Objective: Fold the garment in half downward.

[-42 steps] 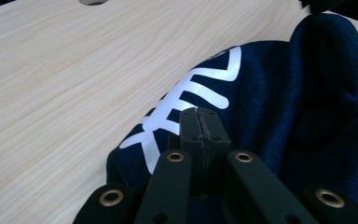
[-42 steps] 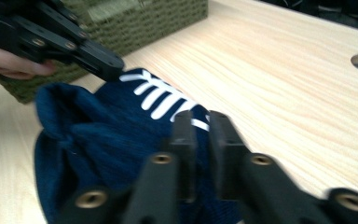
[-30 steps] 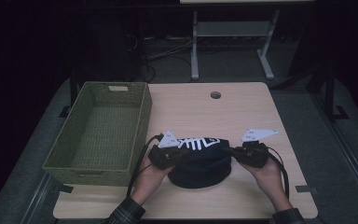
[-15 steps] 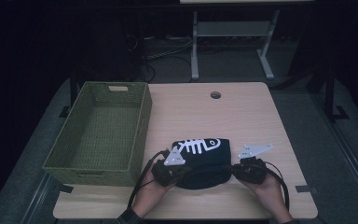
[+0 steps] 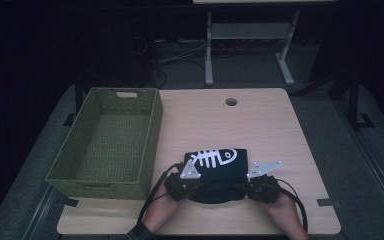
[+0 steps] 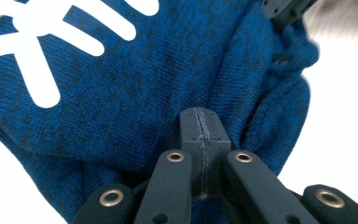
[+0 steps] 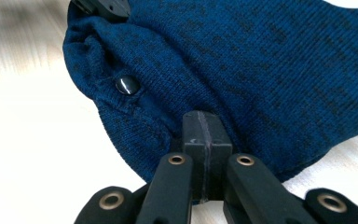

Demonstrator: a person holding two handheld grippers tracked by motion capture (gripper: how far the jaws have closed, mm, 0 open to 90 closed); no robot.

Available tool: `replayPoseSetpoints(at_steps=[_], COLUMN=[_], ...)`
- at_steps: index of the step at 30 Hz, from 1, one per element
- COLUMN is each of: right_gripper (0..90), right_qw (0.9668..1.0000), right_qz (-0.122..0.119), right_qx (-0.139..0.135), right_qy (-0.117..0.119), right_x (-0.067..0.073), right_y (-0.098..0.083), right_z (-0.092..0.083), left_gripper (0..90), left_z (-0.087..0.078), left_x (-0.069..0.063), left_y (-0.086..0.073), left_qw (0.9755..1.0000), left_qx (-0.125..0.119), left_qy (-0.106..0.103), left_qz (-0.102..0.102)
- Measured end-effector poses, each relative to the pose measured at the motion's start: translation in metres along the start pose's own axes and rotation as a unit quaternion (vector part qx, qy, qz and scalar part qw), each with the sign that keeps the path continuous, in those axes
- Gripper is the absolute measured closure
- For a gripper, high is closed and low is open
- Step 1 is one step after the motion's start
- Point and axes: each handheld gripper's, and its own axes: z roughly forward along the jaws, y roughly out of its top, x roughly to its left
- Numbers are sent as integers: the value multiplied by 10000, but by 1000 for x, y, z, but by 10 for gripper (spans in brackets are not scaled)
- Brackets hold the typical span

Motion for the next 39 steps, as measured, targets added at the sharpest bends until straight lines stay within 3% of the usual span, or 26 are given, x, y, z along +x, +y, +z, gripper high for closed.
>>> replayPoseSetpoints(at_steps=[5, 10, 16, 21, 25, 27, 29, 33, 39], right_gripper=[899, 838, 710, 648, 629, 618, 606, 600, 604], right_qw=[9997, 9983, 9975, 9974, 9976, 9980, 9979, 9977, 9974], right_qz=[11, 11, 64, 115, 124, 125, 121, 92, 54], right_qx=[-227, -580, -697, -694, -652, -592, -595, -630, -703], right_qy=[64, 37, -109, -143, -181, -200, -208, -223, -161], right_x=[-1, 0, -3, -3, -3, -3, -3, -2, 0], right_y=[3, 9, 8, 6, 4, 4, 4, 3, 5], right_z=[-10, -25, -32, -35, -33, -32, -31, -33, -34], left_gripper=[886, 798, 627, 532, 585, 675, 826, 869, 867], left_z=[-20, -30, -35, -25, -14, -11, -10, -19, -46], left_x=[5, 6, -10, -16, -15, -13, -12, -11, -2], left_y=[6, 1, 1, 1, -2, -2, -2, 3, 7], left_qw=[9992, 9986, 9983, 9993, 9998, 9998, 9999, 9994, 9954], left_qx=[-314, -386, -547, -368, -153, -72, -28, -259, -635], left_qy=[160, 188, 90, 50, 135, 149, 95, 207, 696], left_qz=[-171, -311, -183, -71, -8, 58, 75, 119, 153])
